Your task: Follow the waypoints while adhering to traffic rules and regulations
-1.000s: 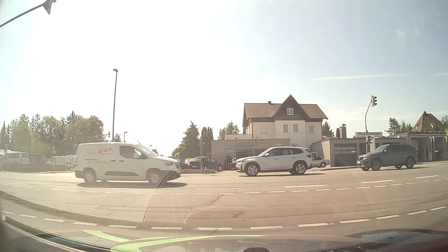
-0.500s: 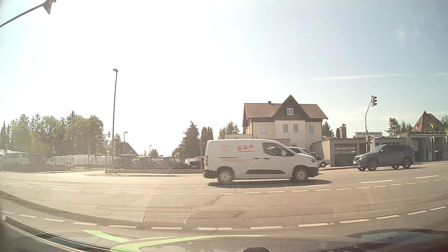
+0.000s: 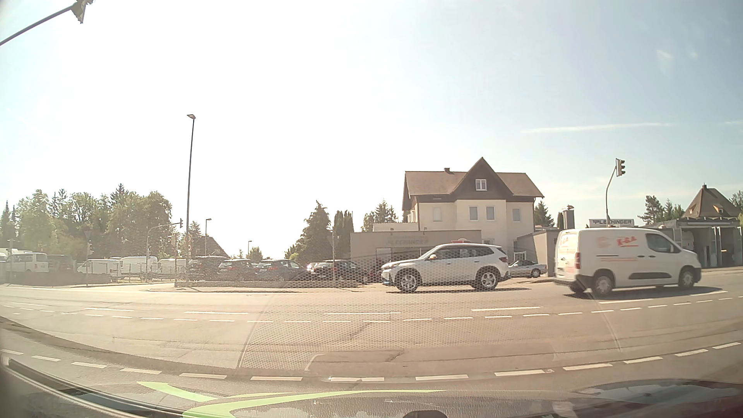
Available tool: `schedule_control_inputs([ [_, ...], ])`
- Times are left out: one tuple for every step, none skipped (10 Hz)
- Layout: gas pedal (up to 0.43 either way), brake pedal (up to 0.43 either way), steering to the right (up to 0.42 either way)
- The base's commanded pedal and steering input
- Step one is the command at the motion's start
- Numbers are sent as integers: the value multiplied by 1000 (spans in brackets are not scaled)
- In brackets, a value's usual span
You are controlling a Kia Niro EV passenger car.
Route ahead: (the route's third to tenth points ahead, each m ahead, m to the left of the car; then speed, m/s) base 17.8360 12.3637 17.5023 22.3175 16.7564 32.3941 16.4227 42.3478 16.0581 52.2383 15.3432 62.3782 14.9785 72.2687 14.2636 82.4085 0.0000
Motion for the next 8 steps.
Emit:
schedule_control_inputs([
  [0, 354, -2],
  [0, 354, -2],
  [0, 354, -2],
  [0, 354, -2],
  [0, 354, -2],
  [0, 354, -2],
  [0, 354, -2],
  [0, 354, -2],
])
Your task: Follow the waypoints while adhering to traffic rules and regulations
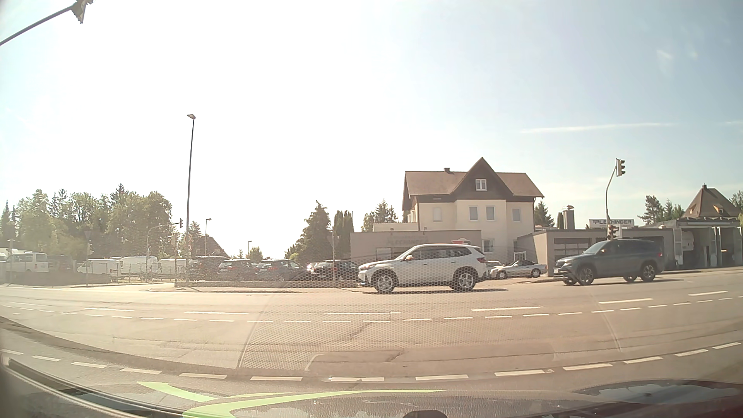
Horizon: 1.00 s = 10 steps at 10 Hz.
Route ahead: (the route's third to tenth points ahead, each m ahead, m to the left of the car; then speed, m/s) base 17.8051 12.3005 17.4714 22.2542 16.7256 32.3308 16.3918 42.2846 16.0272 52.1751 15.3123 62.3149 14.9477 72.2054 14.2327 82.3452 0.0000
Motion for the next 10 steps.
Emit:
schedule_control_inputs([
  [0, 354, -2],
  [0, 354, -2],
  [0, 354, -2],
  [0, 354, -2],
  [0, 354, -2],
  [0, 354, -2],
  [0, 354, -2],
  [0, 354, -2],
  [0, 354, -2],
  [0, 354, -2],
])
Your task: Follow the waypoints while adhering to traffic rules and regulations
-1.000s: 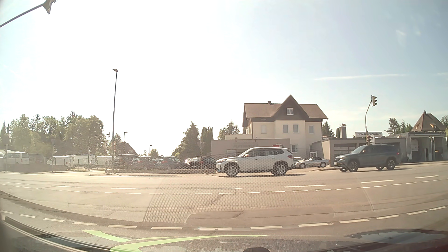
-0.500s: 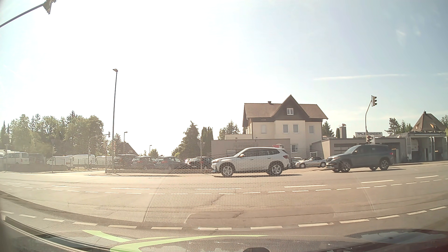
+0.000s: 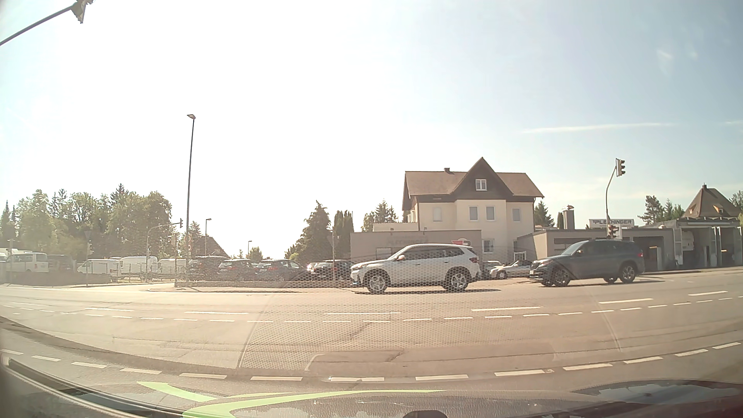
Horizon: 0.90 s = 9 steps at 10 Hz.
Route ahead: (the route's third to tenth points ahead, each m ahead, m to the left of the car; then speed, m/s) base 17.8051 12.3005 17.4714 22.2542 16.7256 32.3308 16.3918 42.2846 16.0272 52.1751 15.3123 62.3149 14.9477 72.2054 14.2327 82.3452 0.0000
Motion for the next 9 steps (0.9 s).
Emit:
schedule_control_inputs([
  [0, 354, -2],
  [0, 354, -2],
  [0, 354, -2],
  [0, 354, -2],
  [0, 354, -2],
  [0, 354, -2],
  [0, 354, -2],
  [0, 354, -2],
  [0, 354, -2],
])
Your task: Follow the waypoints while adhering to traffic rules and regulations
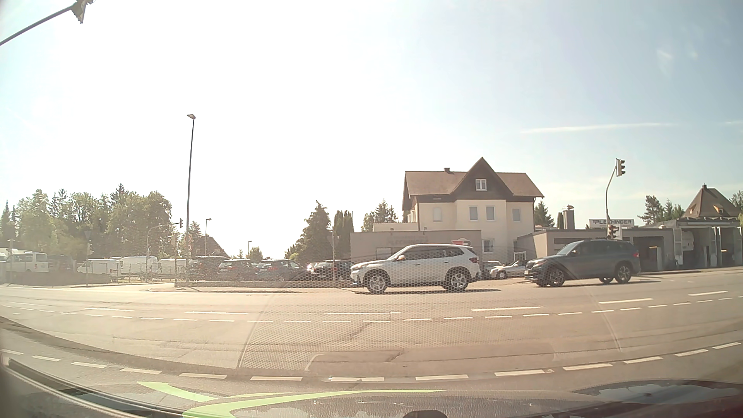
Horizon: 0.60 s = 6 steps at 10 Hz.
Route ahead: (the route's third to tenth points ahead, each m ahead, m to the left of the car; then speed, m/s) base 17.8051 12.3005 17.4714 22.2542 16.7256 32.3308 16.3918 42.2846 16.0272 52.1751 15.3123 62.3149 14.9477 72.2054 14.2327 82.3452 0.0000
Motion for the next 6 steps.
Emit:
schedule_control_inputs([
  [0, 354, -2],
  [0, 354, -2],
  [0, 354, -2],
  [0, 354, -2],
  [0, 354, -2],
  [0, 354, -2],
])
